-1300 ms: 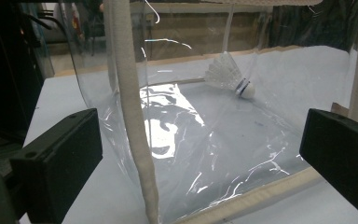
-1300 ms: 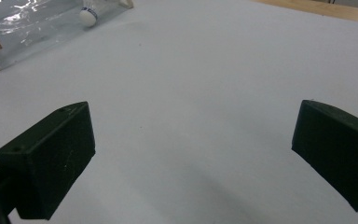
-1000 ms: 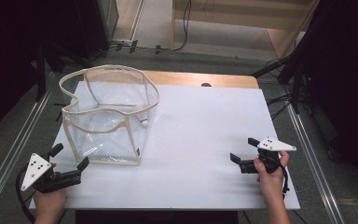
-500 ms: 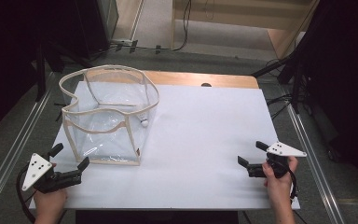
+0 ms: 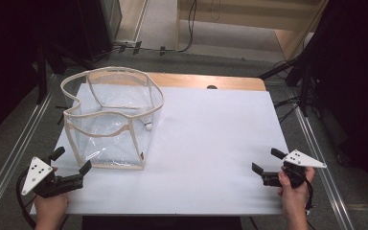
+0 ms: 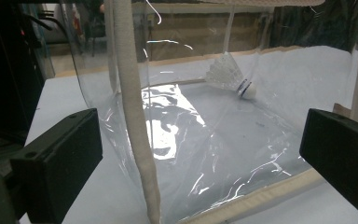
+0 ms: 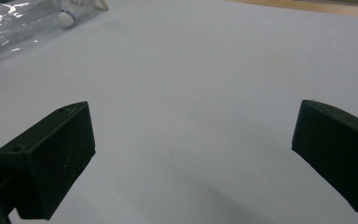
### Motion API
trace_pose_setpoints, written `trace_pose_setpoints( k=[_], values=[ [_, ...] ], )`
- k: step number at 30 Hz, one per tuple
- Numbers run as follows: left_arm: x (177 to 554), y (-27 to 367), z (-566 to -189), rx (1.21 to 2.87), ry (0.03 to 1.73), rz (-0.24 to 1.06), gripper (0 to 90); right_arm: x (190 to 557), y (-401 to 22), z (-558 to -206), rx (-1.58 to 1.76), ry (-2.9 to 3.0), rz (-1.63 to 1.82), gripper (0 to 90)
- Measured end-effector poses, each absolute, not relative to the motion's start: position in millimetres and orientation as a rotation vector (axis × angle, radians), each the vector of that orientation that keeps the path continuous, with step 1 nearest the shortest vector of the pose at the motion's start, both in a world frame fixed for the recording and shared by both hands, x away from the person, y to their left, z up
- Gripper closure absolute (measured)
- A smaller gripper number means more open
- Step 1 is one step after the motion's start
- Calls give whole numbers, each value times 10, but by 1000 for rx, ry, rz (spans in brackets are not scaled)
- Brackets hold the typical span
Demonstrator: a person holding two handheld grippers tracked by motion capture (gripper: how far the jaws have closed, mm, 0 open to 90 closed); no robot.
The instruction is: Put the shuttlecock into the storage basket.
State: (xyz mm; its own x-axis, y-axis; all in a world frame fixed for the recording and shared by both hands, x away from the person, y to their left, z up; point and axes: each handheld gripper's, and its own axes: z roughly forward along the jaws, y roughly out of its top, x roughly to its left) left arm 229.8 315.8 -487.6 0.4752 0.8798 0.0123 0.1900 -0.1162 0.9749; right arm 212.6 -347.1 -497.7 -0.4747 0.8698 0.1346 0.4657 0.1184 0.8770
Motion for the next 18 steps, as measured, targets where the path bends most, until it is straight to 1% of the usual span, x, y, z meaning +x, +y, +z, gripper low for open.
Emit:
trace_pose_setpoints(
  k=[18],
  values=[
    [2304,3153,-4876,1604,958,777,0,2126,-3502,-5048,1283,1990,1313,0]
  ],
)
